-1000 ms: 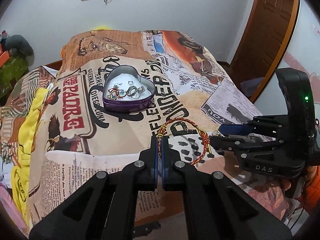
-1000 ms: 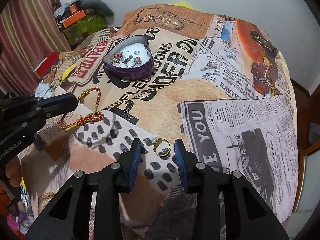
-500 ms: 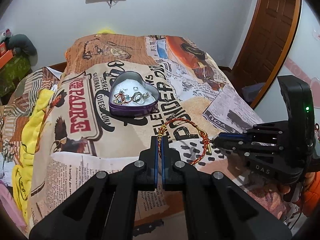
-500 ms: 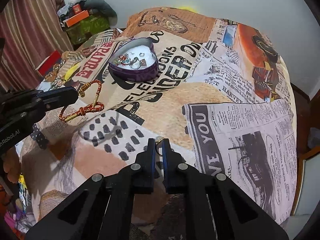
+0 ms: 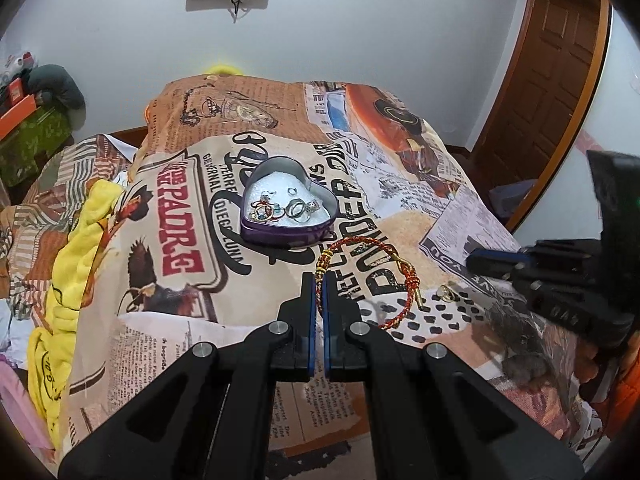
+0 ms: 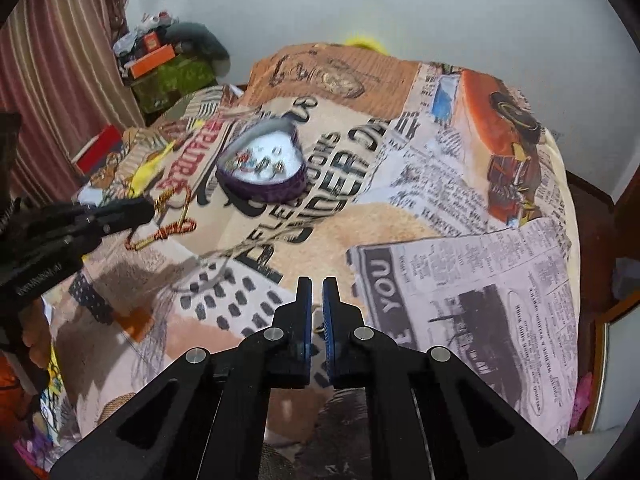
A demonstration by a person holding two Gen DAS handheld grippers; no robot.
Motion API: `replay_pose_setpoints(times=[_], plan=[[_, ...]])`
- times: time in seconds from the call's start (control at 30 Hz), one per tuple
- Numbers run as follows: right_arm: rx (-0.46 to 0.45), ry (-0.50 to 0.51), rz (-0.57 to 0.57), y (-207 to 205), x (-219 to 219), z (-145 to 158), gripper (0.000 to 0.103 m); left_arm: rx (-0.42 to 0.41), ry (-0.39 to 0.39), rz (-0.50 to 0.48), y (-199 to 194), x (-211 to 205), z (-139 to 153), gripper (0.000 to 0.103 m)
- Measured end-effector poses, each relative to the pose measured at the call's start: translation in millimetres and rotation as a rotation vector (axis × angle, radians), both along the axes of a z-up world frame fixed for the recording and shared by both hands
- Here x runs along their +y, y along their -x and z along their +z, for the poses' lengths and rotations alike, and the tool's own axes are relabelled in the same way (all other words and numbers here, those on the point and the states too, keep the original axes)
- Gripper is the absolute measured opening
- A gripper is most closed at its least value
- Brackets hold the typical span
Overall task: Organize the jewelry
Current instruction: 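Grasp the red-gold beaded bracelet with the left gripper while the right gripper grasps a gold ring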
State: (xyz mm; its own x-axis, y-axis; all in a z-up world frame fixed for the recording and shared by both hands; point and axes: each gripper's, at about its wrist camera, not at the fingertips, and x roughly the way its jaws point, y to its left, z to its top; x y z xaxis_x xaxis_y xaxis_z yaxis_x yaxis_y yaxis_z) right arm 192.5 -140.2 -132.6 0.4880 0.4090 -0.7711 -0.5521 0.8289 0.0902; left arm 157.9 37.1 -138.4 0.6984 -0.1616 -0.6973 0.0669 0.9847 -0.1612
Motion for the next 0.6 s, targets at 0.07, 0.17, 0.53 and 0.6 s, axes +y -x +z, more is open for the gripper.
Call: replay_pose_setpoints(times=[0.07,0.17,0.53,0.6], plan=[[-0.012,-0.014,-0.009,-1.4,-3.4,6.4,0.005,-0.002,0.002,0.004,-0.3,1.6,0.4,0.001],[-0.026,-0.030,-0.015,-2.6,-5.9,14.8,0.005,-0.007,0.004,0.009,-0.6,4.4,1.0,0.001],[0.008,0.077,0.037,3.8,17.4,-14.6,0.036,0.022,0.014,0.016,-5.0,11.5,-9.4,0.001],[0.040,0.070,0.035,0.0,15.9,-20.5,0.042,0.026,0.015,0.015,-4.6,12.4,-11.1,0.001]])
